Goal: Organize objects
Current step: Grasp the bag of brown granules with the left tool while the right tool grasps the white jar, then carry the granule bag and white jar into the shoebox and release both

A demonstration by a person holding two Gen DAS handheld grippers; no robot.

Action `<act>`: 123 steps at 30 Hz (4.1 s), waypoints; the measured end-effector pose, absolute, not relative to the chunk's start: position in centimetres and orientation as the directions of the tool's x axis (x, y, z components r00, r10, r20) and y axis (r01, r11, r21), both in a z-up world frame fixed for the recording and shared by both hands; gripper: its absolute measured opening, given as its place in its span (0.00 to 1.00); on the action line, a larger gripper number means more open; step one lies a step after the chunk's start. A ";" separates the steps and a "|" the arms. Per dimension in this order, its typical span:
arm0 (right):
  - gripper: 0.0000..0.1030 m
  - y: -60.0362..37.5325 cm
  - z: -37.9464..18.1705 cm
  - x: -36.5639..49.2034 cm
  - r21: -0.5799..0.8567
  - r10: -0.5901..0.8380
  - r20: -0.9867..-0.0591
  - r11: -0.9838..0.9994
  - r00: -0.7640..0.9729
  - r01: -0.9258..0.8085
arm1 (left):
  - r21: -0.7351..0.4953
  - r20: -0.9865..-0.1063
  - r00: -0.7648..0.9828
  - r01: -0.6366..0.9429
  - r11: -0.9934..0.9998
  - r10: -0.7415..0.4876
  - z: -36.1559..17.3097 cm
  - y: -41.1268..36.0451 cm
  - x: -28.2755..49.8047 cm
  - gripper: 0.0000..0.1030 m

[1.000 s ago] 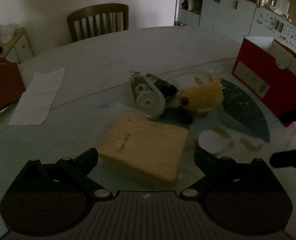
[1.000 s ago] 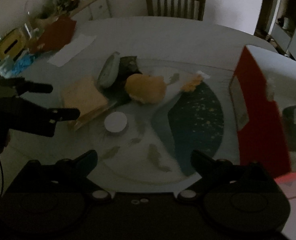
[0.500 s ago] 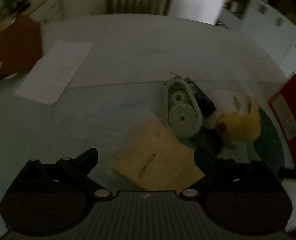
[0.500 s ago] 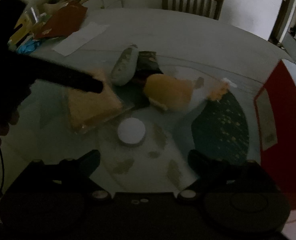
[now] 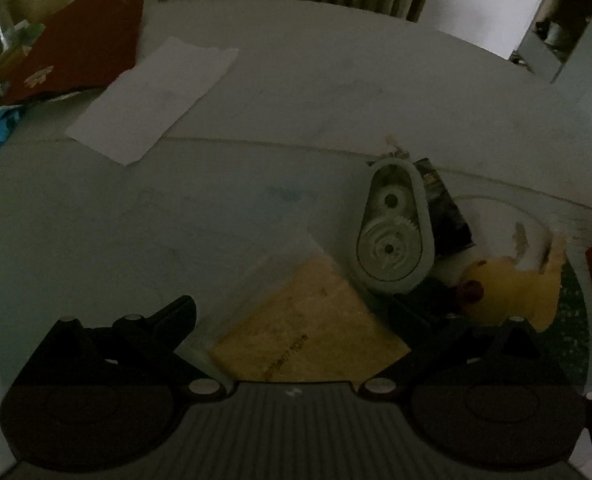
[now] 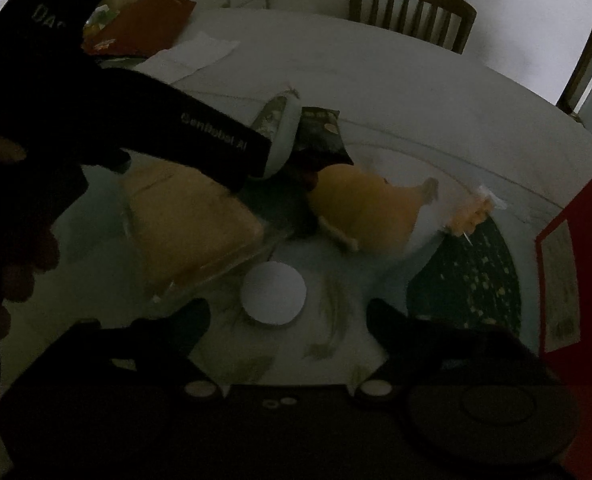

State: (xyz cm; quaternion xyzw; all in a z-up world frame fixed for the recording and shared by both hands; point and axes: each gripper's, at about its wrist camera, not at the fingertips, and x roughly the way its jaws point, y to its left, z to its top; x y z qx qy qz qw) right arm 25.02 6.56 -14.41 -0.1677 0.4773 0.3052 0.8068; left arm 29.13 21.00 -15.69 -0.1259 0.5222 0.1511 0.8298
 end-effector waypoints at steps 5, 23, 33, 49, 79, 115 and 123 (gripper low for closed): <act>0.72 6.9 -14.8 25.2 0.015 0.334 -0.872 0.748 0.358 -0.663 | -0.043 -0.911 0.400 -0.339 0.940 0.102 -16.2 20.7 28.6 1.00; 0.35 4.7 -14.9 24.1 0.010 0.346 -0.871 0.722 0.349 -0.691 | -0.013 -0.878 0.478 0.037 0.999 -0.029 -17.0 18.8 22.9 1.00; 0.19 1.2 -14.8 23.2 0.009 0.342 -0.871 0.729 0.354 -0.684 | -0.029 -0.871 0.481 0.143 0.989 -0.096 -16.9 15.3 21.1 1.00; 0.52 0.9 -13.2 24.8 0.029 0.434 -0.833 0.654 0.344 -0.756 | -0.075 -0.881 0.472 -0.074 0.994 -0.032 -13.9 15.2 19.8 1.00; 0.35 1.7 -14.8 26.2 0.020 0.454 -0.834 0.593 0.313 -0.805 | -0.060 -0.909 0.415 -0.239 0.969 0.046 -16.6 12.2 18.0 0.89; 0.35 -17.2 -4.2 27.5 0.066 0.471 -0.710 0.784 0.523 -0.617 | -0.047 -0.812 0.583 -0.010 0.999 -0.032 -7.4 0.2 24.6 0.79; 0.35 -23.5 -4.2 29.2 0.057 0.384 -0.705 0.869 0.596 -0.492 | -0.032 -0.785 0.611 0.121 0.992 -0.100 -5.8 -5.8 27.5 0.79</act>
